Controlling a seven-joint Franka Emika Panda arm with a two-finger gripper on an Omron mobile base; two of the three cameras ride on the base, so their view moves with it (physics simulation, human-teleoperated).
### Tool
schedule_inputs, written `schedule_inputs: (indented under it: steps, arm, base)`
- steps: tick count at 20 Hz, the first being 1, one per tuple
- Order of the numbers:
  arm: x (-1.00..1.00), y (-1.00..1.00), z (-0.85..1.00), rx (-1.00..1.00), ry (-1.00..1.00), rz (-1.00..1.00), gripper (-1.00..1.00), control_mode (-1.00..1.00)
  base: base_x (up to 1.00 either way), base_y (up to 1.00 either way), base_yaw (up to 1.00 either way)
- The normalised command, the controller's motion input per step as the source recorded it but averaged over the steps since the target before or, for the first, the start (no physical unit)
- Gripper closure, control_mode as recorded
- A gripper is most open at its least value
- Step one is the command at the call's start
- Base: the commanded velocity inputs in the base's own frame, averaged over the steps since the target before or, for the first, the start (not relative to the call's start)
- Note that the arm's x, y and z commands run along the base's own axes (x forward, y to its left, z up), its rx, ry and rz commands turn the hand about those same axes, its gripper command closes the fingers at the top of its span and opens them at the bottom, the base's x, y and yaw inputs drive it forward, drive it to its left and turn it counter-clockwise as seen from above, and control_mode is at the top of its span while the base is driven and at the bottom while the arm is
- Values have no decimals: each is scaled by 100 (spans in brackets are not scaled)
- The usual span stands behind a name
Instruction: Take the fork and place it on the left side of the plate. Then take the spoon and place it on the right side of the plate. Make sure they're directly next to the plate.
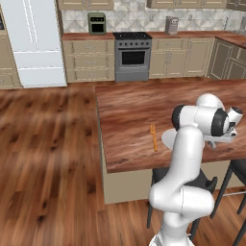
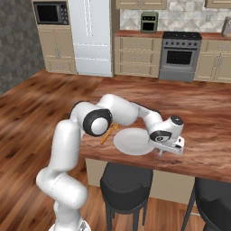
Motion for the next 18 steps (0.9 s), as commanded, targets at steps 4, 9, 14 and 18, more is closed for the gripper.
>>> schedule_inputs:
  steps: [4, 9, 14, 18]
  arm:
    - [11, 20, -15, -1, 0, 0, -100, -100]
    - [5, 37, -6, -2, 1, 0, -100, -100]
    - [2, 30, -2, -1, 0, 1, -100, -100]
    - [0, 23, 0, 0, 0, 3, -100, -100]
  base:
    - [0, 0, 0]
    - [0, 0, 0]
    - [0, 0, 0]
    - [0, 0, 0]
